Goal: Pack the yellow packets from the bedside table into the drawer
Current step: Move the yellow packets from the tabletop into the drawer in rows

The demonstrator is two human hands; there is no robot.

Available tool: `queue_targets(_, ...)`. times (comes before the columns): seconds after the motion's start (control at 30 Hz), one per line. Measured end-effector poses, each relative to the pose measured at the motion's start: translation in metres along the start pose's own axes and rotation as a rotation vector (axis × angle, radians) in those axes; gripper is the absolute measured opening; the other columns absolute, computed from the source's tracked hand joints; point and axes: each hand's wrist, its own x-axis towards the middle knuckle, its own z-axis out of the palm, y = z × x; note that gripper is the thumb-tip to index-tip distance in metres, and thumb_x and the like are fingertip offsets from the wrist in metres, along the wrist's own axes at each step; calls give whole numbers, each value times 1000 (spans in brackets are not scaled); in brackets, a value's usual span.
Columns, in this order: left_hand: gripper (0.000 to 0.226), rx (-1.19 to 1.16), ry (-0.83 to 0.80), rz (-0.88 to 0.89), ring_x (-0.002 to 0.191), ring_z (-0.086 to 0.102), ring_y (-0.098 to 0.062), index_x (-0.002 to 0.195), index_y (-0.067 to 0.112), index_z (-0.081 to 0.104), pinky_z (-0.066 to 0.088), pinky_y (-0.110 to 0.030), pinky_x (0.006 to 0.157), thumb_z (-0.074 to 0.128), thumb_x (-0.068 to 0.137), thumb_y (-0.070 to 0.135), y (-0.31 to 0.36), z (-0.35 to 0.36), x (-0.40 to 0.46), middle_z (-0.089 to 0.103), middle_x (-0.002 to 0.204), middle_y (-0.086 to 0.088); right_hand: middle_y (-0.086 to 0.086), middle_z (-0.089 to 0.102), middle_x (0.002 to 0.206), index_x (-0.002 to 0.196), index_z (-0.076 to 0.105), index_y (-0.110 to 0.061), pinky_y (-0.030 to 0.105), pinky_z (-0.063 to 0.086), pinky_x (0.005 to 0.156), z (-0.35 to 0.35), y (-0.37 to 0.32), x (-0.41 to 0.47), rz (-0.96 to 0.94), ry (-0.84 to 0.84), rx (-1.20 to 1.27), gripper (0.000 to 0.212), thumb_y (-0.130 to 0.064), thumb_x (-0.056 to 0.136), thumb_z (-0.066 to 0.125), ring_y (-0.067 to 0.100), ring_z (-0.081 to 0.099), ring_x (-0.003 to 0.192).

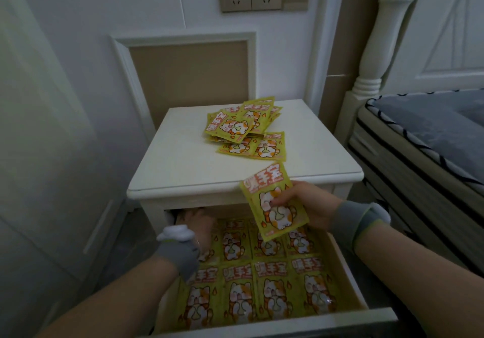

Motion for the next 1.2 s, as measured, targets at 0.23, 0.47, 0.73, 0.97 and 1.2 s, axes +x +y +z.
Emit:
queue_targets(0.23,29,-137,-169,78,98,66,-24,103,13,72,54,-34,87,51,90,29,-37,-28,5,71,109,-7,21,69,107,119,58,4,50,53,91,21,43,53,294,96,-419,50,-10,74,76,36,68,96)
queue_targets(0.47,30,-270,-93,115,99,64,-20,96,11,72,46,-24,81,53,92,34,-45,-55,-2,73,102,-6,15,50,140,140,40,-2,38,49,96,41,77,103,200,314,-374,77,-25,77,78,32,54,122)
queue_targets(0.73,34,-260,-141,145,100,63,-22,101,11,72,48,-28,85,53,93,37,-49,-54,-2,71,107,-7,14,36,150,149,25,-5,40,47,97,52,103,124,166,369,-351,78,-25,87,68,36,43,132)
queue_targets(0.97,34,-273,-138,163,95,65,-25,94,10,73,51,-33,81,52,93,37,-48,-55,-2,72,102,-10,5,39,62,65,34,-16,50,48,68,36,125,147,-83,387,-737,34,-11,89,58,22,39,57)
queue_targets(1.2,33,-283,-116,141,92,65,-22,91,12,72,49,-30,81,52,92,38,-47,-59,-3,72,98,-5,2,40,65,64,32,-21,39,51,74,40,114,132,-16,394,-741,40,-20,86,65,23,48,66)
